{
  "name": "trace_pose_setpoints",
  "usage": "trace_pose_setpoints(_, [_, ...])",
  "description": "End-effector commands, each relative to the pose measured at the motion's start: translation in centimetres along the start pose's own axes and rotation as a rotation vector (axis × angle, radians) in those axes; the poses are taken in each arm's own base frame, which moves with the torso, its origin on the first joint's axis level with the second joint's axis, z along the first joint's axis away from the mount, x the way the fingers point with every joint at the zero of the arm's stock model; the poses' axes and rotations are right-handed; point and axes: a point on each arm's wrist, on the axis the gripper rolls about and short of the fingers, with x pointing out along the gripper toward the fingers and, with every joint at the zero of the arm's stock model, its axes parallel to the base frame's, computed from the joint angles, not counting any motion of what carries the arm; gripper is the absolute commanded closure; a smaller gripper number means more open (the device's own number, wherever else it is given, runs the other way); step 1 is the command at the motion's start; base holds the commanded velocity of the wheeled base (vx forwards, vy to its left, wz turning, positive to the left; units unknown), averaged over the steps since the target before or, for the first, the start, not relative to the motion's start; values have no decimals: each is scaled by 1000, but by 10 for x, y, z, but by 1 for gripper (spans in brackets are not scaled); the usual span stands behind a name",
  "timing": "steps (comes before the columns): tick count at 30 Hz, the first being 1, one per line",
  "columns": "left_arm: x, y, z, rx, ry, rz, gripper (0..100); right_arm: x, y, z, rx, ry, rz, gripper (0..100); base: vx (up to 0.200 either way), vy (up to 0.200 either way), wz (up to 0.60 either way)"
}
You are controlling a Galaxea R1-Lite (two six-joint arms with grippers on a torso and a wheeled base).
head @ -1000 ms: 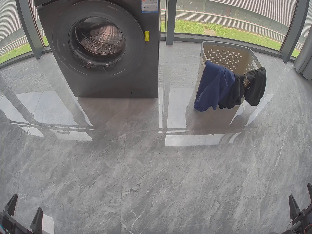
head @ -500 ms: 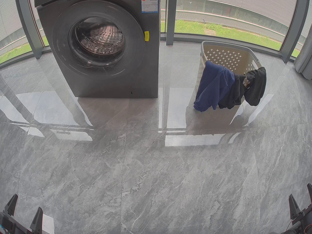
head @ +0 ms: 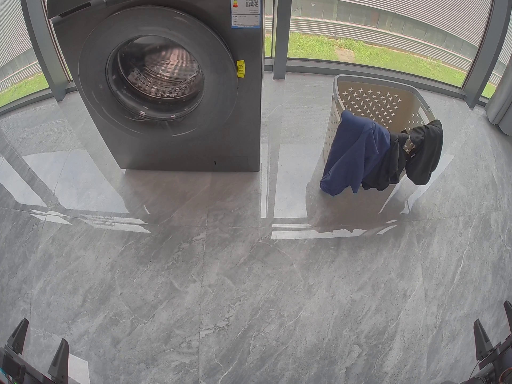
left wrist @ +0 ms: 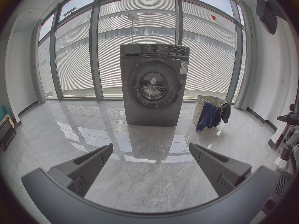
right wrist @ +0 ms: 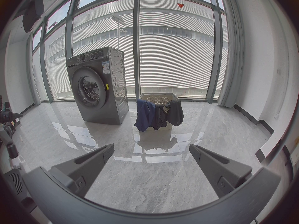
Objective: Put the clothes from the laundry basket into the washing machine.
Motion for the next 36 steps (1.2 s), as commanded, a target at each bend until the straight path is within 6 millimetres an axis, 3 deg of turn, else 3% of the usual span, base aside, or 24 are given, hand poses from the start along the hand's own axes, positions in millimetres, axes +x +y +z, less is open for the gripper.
trace_pose_setpoints(1, [0,0,-5,1,3,1,0,1,0,-5,0,7,1,0,0,0,0])
trace_pose_setpoints(4, [0,0,-5,-1,3,1,0,1,0,-5,5,7,1,0,0,0,0])
trace_pose_setpoints(19, [0,0,-5,-11,3,3,0,1,0,-5,3,7,0,0,200,0,0])
trace_pose_setpoints(28, [0,0,-5,-11,3,3,0,1,0,-5,2,7,1,0,0,0,-200])
trace_pose_setpoints(36, [0,0,-5,-13,3,3,0,1,0,-5,2,7,1,0,200,0,0])
